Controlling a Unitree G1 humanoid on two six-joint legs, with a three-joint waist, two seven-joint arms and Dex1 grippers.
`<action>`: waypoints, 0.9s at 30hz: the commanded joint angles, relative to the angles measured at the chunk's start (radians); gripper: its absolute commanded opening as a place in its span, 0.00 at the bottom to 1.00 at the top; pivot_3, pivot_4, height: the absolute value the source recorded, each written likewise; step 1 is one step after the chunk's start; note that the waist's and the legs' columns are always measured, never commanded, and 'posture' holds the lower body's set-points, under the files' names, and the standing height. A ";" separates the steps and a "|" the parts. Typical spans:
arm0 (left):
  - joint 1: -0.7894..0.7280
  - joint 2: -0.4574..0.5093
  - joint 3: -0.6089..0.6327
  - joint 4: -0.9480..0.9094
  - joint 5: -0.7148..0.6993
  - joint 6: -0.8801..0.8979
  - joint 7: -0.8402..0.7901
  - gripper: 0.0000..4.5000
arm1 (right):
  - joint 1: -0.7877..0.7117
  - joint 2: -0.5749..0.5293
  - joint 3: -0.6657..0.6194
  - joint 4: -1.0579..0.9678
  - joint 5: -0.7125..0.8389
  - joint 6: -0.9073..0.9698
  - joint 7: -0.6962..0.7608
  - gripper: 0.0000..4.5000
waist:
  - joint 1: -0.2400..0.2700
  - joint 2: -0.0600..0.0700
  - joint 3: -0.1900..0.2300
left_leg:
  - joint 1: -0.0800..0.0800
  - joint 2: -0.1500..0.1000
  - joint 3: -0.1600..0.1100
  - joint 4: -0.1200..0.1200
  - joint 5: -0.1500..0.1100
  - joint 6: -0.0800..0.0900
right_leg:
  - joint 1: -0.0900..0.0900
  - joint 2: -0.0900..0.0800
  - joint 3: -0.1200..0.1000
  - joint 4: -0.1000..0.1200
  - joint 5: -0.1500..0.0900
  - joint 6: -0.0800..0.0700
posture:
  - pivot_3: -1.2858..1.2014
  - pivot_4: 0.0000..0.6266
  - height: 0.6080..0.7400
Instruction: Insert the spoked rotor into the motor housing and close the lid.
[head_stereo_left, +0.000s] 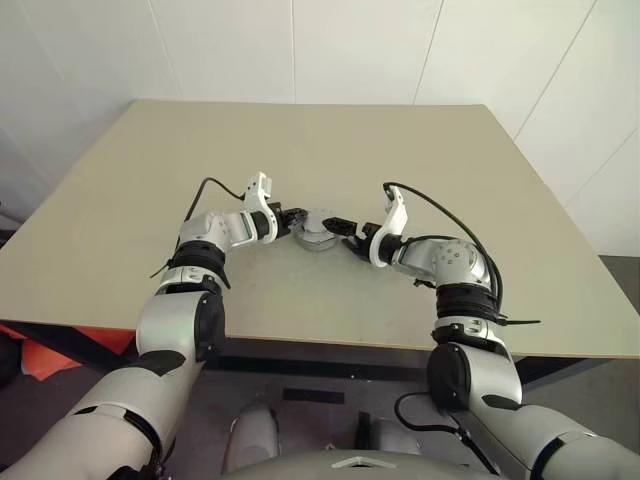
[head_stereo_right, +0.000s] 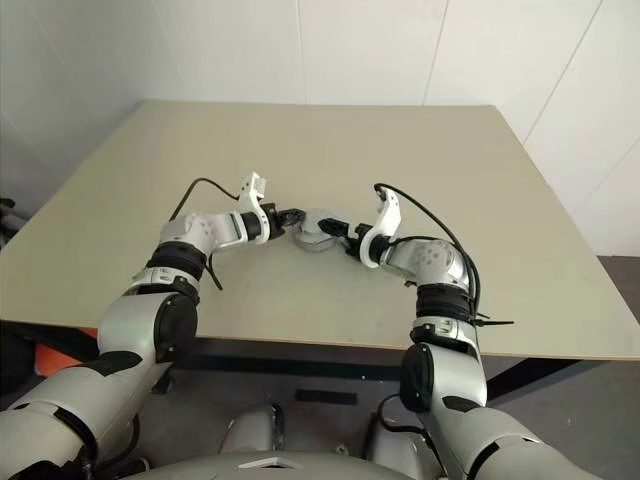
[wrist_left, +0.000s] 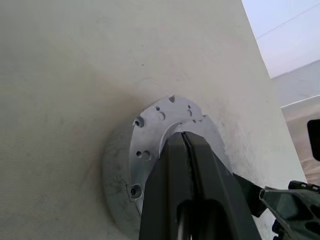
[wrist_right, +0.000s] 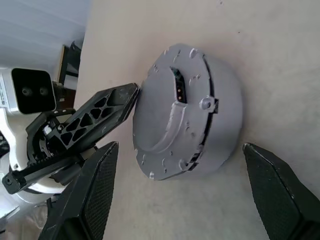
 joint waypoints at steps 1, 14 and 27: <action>0.015 0.011 -0.012 0.041 0.023 0.004 0.024 0.00 | -0.014 0.041 -0.002 -0.029 0.049 0.017 -0.010 1.00 | 0.001 0.000 0.000 | -0.001 0.000 0.000 0.000 0.000 0.000 | 0.000 0.000 0.000 0.000 0.000 0.000 | 0.52 0.00 1.00; 0.014 0.024 -0.009 0.051 0.023 -0.009 0.027 0.00 | -0.117 0.085 0.006 0.243 -0.040 -0.302 -0.070 1.00 | -0.001 0.000 0.000 | 0.000 0.000 0.000 0.000 0.001 -0.002 | 0.000 0.000 0.000 0.000 0.000 0.000 | 0.52 0.00 1.00; 0.021 0.016 -0.014 0.050 0.035 -0.007 0.025 0.00 | -0.140 0.030 0.042 0.417 -0.103 -0.581 -0.101 0.56 | 0.014 0.000 0.000 | 0.000 0.000 0.000 0.000 0.002 -0.003 | 0.005 -0.001 0.000 -0.001 -0.003 0.007 | 0.52 0.00 1.00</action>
